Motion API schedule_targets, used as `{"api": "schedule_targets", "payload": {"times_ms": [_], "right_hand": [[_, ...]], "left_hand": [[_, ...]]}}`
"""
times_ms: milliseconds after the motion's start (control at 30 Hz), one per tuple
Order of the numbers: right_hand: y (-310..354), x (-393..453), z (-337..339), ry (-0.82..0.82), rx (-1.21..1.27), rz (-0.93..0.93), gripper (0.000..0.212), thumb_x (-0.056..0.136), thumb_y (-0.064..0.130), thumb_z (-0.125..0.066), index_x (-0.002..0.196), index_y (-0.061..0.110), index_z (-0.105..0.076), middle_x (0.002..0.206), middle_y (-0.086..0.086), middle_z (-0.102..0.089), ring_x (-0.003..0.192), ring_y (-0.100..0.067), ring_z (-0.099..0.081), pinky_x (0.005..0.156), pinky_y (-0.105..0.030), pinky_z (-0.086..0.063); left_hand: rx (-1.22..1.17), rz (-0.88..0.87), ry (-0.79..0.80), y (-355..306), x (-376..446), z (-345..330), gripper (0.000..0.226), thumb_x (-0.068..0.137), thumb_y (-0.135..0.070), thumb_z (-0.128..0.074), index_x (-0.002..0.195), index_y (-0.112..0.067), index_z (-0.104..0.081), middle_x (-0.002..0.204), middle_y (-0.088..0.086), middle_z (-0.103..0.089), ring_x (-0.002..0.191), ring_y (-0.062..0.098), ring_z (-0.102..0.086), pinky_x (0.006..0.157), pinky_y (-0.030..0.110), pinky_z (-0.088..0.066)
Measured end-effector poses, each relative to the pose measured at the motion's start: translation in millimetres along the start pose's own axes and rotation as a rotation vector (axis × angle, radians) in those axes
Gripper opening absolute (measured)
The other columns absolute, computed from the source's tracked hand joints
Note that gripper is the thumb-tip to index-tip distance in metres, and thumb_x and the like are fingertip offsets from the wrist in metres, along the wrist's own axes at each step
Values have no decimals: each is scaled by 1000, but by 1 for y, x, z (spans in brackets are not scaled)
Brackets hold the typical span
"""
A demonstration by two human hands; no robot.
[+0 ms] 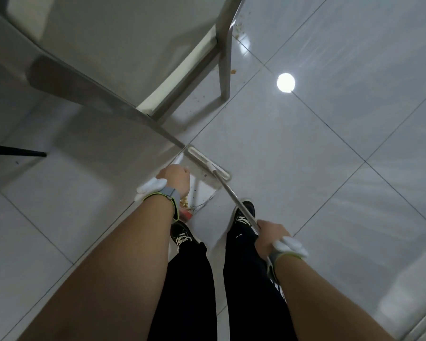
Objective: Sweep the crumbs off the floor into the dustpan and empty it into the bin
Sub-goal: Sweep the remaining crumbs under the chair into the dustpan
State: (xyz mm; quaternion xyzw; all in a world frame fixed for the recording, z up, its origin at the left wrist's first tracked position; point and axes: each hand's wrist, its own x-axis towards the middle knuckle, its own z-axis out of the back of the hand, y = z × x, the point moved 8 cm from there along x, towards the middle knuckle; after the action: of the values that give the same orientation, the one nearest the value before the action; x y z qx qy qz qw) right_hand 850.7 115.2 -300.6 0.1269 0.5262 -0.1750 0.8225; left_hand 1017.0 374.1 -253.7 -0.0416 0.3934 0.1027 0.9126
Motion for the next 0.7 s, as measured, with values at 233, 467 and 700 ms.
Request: {"api": "schedule_targets", "payload": {"times_ms": [233,467,700], "right_hand": [[69,22,67,-101,291,110,19,72,26,-48,90,24,-56,84,-6,-69,66,-28,-68,62,-33,-56],[61,20,112,-354,100,41,32,94,51,-32,102,25,-48,82,-4,-63,69,-27,-61,59,-34,-47],[158,52,126,-262,55,205,46,92,20,-39,136,31,-40,102,-8,-65,79,-28,-59,71,-35,-48]], "left_hand": [[-117,23,-4,9,-10,-8,58,104,-30,-27,78,5,-65,96,30,-67,90,40,-65,66,35,-45],[-161,-9,24,18,-17,-19,59,105,-31,-25,60,-2,-50,88,28,-66,85,40,-64,70,36,-48],[-205,19,36,16,-8,-26,61,104,-34,-27,82,7,-68,94,28,-68,87,38,-64,77,36,-50]]}}
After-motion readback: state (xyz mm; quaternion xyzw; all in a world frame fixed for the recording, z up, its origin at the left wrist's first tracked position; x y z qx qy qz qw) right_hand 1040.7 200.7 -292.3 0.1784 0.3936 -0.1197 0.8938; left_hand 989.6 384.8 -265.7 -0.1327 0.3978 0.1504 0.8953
